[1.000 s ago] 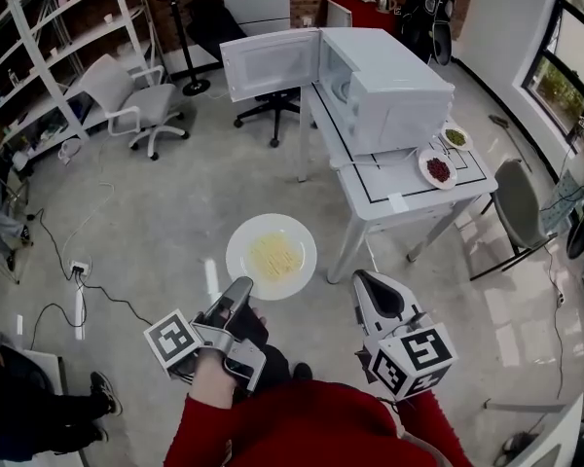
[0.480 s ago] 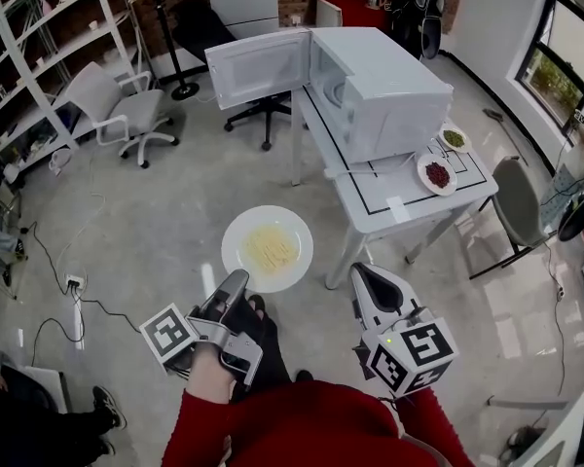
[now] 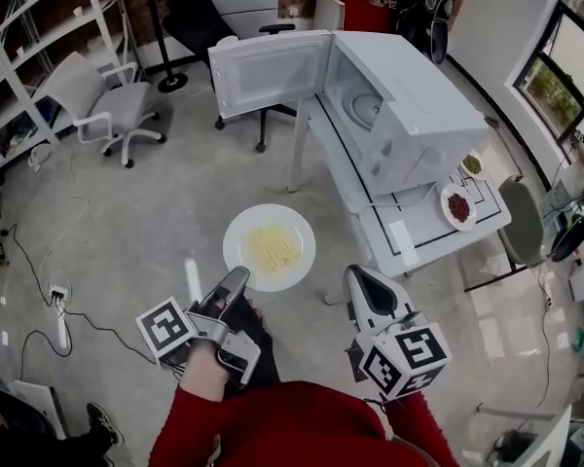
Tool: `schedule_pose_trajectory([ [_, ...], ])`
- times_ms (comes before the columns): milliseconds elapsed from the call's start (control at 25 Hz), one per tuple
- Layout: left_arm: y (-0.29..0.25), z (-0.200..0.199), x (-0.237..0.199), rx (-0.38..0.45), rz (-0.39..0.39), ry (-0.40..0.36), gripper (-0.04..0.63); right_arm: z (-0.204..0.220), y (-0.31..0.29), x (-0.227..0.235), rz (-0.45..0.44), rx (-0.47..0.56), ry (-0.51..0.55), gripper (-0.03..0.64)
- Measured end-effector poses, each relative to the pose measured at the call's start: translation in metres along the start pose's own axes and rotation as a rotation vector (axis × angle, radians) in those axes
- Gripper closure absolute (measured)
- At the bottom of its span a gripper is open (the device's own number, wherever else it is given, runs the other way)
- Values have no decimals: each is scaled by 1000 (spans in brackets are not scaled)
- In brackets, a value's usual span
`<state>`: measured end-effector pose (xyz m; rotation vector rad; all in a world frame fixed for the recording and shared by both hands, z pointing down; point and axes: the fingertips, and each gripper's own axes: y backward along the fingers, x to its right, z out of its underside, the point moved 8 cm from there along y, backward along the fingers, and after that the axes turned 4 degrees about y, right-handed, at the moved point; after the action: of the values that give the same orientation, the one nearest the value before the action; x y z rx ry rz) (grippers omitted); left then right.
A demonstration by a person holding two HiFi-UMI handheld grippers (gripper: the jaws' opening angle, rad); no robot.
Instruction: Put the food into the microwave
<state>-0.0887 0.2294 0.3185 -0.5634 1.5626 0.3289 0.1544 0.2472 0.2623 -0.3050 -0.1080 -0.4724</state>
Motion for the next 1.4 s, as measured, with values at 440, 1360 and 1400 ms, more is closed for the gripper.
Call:
schedule_pose_trajectory([
  [440,-79,-105,15,-120,-27,22,572,-36,-121,-4,105,-55,-32,603],
  [1360,-259,-150,19,-271,0,33,572,-51,-232,86,273,-161,-25,603],
  [1400,-268,-148,18,-281,4,38,572,-50,-236,91,280,-168,-26,603],
])
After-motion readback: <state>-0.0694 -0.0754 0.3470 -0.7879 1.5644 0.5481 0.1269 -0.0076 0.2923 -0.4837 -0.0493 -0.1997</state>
